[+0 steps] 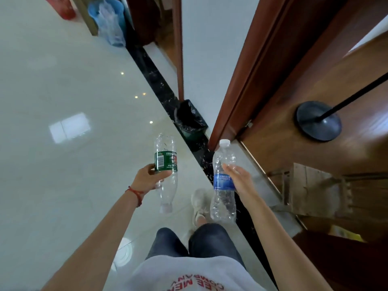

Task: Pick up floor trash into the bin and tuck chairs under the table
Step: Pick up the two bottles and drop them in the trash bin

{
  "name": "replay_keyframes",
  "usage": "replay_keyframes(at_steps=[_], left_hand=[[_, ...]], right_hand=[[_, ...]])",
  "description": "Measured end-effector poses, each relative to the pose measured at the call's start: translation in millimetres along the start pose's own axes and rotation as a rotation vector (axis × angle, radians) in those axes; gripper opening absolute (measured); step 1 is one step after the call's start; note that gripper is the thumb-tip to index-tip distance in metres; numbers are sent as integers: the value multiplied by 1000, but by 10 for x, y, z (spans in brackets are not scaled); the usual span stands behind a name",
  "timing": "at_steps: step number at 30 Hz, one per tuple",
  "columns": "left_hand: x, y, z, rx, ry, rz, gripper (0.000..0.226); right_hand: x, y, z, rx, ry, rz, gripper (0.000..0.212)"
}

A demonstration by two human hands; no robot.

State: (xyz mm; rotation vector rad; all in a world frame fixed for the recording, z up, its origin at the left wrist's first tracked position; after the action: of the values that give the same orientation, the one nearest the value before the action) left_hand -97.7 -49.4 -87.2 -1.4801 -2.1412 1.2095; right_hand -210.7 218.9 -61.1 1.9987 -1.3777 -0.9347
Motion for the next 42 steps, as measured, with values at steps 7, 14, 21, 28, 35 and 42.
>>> replay_keyframes(at_steps=[7,14,21,28,35,42], left_hand=[[-17,-439,525,-16,-58,-38,38],[4,-931,1012,-27,-77,-74,39],[-116,-1006,1438,-94,-74,-87,38],[-297,-1231,2139,-139,1,-88,40],[-541,-1420,3015,-165,63,-41,45],[-513,-1432,3715,-180,82,3,45]], right_hand=[[318,588,666,-53,64,-31,19],[571,1047,1268,-15,105,-29,18],[890,1319,1629,-10,103,-44,19],[1224,1536,2035,38,40,-18,11],[1691,1756,2596,59,-40,-6,10],[2010,1762,3263,86,-78,-12,18]])
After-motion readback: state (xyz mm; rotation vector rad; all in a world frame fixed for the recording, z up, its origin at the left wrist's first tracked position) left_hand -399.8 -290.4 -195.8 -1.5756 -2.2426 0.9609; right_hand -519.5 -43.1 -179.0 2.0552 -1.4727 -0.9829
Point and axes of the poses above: each hand's wrist, its own z-axis towards the middle knuckle, its own x-axis out of the palm, y = z × x, the point moved 8 cm from there along z, towards the middle knuckle, and after that the axes turned 6 degrees about -y, right-handed, at the moved point
